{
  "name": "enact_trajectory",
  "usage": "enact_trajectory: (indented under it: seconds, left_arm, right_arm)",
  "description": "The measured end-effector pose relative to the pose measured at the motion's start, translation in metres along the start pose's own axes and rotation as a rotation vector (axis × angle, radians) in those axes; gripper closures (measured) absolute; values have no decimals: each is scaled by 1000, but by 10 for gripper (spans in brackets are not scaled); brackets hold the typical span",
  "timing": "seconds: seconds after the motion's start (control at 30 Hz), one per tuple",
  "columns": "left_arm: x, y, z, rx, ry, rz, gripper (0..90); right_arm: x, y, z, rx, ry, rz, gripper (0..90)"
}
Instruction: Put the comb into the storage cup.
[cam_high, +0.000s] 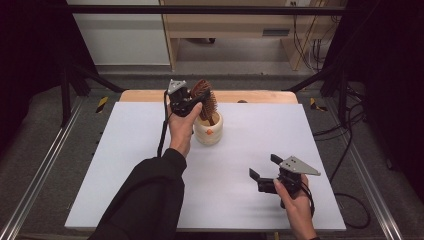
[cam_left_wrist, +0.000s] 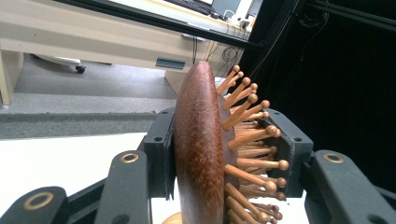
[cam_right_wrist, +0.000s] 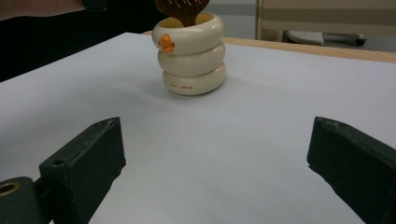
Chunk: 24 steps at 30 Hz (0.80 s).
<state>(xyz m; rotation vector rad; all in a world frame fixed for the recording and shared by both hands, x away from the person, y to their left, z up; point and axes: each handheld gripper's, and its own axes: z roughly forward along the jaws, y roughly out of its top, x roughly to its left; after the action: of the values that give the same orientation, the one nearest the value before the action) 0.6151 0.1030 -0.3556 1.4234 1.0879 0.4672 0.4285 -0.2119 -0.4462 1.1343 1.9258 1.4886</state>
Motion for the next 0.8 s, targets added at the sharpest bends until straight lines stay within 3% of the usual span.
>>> enact_trajectory:
  seconds: [0.8]
  left_arm:
    - [10, -1, -3, 5, -5, -18, 496]
  right_arm:
    - [1, 0, 0, 3, 2, -1, 45]
